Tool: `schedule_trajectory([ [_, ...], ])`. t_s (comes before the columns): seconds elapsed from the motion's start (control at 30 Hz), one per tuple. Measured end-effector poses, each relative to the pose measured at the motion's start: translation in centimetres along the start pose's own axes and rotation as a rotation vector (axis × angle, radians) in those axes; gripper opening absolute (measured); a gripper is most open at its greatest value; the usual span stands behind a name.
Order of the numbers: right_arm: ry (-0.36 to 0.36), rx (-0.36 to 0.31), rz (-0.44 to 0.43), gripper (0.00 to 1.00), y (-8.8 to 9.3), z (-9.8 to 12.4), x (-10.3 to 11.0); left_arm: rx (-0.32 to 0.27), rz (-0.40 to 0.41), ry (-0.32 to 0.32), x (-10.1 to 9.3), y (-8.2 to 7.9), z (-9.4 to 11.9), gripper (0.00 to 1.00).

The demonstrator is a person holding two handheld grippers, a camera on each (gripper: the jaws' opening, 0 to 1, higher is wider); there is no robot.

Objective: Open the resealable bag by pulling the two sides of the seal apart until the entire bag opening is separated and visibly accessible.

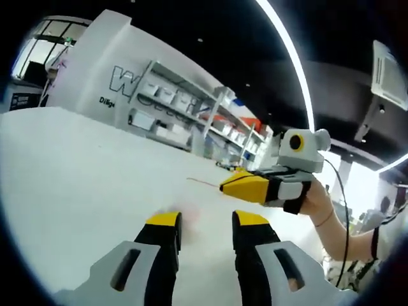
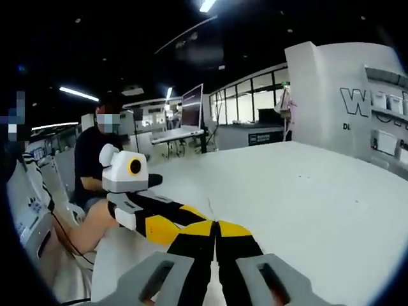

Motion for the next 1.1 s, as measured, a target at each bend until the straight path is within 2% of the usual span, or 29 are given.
schedule_trajectory([
  [0.5, -0.016, -0.011, -0.009, 0.00, 0.29, 0.27, 0.09, -0.004, 0.027, 0.008, -0.01, -0.08, -0.22, 0.29],
  [1.1, -0.084, -0.043, -0.075, 0.00, 0.56, 0.28, 0.21, -0.013, 0.070, 0.037, -0.04, -0.02, -0.52, 0.29],
])
Point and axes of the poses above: the point that each gripper's makers call its tool centre point, and the gripper's own axes: z roughly backward along the fingers, x roughly to its left, y roughly out of its underside, the point moved 10 cm from there along z, roughly backward along the fingers, and after that the axes turned 3 degrees about x, right-handed, at the moved point
